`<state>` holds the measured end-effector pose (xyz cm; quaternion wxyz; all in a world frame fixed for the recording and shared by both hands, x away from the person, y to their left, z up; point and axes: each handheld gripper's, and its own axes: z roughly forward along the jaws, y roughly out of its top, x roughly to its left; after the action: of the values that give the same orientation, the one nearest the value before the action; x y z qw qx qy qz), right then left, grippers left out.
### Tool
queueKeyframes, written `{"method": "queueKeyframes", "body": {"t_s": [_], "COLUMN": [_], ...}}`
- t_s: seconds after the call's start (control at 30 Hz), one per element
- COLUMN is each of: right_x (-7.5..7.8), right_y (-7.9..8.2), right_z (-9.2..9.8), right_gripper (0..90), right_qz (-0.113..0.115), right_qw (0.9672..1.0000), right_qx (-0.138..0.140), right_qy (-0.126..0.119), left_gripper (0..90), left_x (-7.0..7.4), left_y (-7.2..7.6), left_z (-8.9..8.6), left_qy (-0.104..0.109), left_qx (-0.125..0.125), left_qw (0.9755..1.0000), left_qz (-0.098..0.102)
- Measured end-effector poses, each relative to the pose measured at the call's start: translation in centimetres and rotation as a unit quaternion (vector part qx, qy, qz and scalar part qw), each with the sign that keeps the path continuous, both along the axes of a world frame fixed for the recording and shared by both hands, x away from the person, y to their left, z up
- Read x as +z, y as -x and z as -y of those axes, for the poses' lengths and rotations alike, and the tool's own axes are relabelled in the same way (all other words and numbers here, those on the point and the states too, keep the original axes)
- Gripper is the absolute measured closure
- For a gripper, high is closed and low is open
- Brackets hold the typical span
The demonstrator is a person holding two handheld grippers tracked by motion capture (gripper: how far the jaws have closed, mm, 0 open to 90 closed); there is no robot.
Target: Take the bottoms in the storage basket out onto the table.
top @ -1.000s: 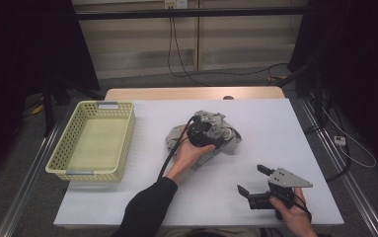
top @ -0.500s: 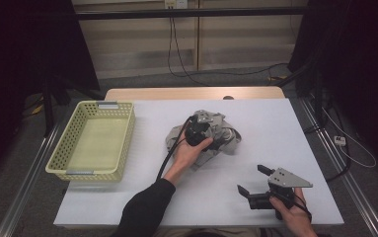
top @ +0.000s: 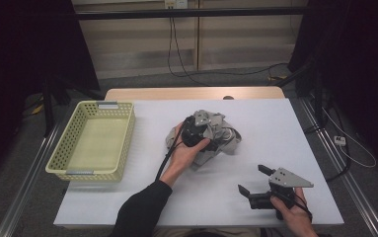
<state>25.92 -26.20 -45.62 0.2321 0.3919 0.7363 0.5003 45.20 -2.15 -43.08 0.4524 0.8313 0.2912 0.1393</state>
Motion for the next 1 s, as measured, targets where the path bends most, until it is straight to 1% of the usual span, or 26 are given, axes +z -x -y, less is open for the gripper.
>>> {"method": "queueKeyframes", "body": {"t_s": [0.03,0.1,0.17,0.23,0.3,0.33,0.37,0.4,0.43,0.47,0.5,0.57,0.6,0.67,0.77,0.8,0.93,1.0], "right_x": [0.0,0.0,0.0,0.0,0.0,0.0,0.0,0.0,0.0,0.0,0.0,0.0,0.0,0.0,0.0,0.0,0.1,0.1], "right_y": [0.0,0.0,0.0,0.0,0.0,0.1,0.1,0.1,0.0,0.0,0.0,0.0,0.0,0.0,0.1,0.1,0.1,0.1], "right_z": [0.0,0.1,0.1,0.1,0.1,0.1,0.1,0.1,0.1,0.1,0.1,0.1,0.1,0.0,0.0,0.0,-0.1,-0.1], "right_gripper": [2.5,2.5,2.5,2.4,2.4,2.5,2.5,2.5,2.5,2.4,2.5,2.5,2.4,2.5,2.5,2.5,2.5,2.5], "right_qz": [0.0,-0.001,-0.001,0.0,0.0,0.0,0.0,0.001,0.0,0.0,0.0,-0.001,0.0,0.0,0.0,0.0,0.001,0.001], "right_qw": [1.0,1.0,1.0,1.0,1.0,1.0,1.0,1.0,1.0,1.0,1.0,1.0,1.0,1.0,1.0,1.0,1.0,1.0], "right_qx": [0.0,0.0,-0.002,-0.002,-0.002,-0.003,-0.003,-0.003,-0.003,-0.002,-0.002,-0.002,-0.002,-0.003,-0.004,-0.004,-0.003,-0.002], "right_qy": [0.0,-0.001,-0.001,-0.002,-0.001,-0.001,-0.001,-0.001,0.0,-0.001,-0.001,0.0,0.0,0.001,0.002,0.002,0.002,0.003], "left_gripper": [7.8,7.1,7.1,7.1,7.0,7.0,7.0,7.0,7.0,7.0,7.0,7.0,7.0,6.9,6.4,6.2,5.5,5.2], "left_x": [0.1,0.3,0.3,0.5,0.7,0.8,1.0,1.1,1.2,1.3,1.4,1.6,1.6,1.8,2.1,2.1,2.3,2.4], "left_y": [0.0,0.0,0.0,0.1,0.3,0.4,0.5,0.6,0.7,0.8,0.9,1.1,1.2,1.4,1.6,1.7,1.9,2.0], "left_z": [-0.1,-0.2,-0.4,-0.5,-0.5,-0.6,-0.7,-0.7,-0.8,-0.8,-0.9,-1.0,-1.0,-1.1,-1.4,-1.4,-1.7,-2.0], "left_qy": [-0.005,0.001,0.003,0.004,0.004,0.003,0.002,0.005,0.0,0.004,0.002,0.002,0.006,0.002,0.008,0.013,0.009,0.011], "left_qx": [0.003,0.007,0.006,0.001,0.003,0.003,0.003,0.004,0.003,0.003,0.002,-0.001,-0.002,-0.004,-0.005,-0.006,-0.01,-0.011], "left_qw": [1.0,1.0,1.0,1.0,1.0,1.0,1.0,0.9999,0.9999,0.9999,0.9998,0.9998,0.9998,0.9997,0.9997,0.9997,0.9996,0.9996], "left_qz": [0.003,0.003,0.002,-0.005,-0.002,0.005,0.006,0.009,0.011,0.014,0.018,0.018,0.018,0.022,0.023,0.02,0.024,0.022]}}
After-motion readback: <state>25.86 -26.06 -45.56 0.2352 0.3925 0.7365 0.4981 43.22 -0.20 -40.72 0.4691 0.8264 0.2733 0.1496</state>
